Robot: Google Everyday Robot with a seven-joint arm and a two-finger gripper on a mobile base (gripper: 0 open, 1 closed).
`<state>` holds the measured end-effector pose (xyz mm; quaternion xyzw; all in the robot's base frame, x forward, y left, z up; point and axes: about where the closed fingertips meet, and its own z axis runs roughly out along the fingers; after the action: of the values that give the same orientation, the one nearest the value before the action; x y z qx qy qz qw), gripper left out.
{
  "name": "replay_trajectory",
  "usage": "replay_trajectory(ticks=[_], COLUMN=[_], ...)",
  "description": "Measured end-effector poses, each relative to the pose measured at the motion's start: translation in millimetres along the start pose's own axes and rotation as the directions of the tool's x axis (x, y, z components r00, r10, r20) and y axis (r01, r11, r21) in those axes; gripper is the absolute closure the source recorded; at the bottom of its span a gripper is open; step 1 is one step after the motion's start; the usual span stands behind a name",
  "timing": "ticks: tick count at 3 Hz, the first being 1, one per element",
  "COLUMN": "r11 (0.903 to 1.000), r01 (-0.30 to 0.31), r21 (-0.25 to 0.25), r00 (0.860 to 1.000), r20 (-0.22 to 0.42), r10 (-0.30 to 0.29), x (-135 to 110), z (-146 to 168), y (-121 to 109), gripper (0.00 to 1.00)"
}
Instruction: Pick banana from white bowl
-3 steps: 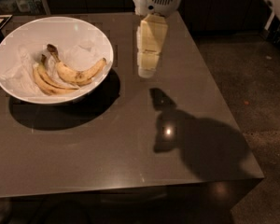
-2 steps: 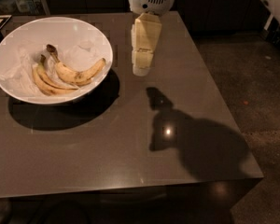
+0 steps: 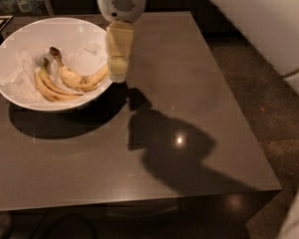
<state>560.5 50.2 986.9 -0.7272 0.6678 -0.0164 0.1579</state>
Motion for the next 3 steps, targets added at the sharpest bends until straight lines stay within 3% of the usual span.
replay_trajectory(ticks=[1,3], r11=[0.9975,0.9984], r01=[0.067,0.055], r21=[-0.025,-0.016], r00=[0.998,0.998], r20=[-0.015,-0.004], r10=[-0.067,-0.055], x=[-41.7,-58.9], z=[22.5,35.2], y=[-10.8,-23.0], gripper=[0.00,0.00])
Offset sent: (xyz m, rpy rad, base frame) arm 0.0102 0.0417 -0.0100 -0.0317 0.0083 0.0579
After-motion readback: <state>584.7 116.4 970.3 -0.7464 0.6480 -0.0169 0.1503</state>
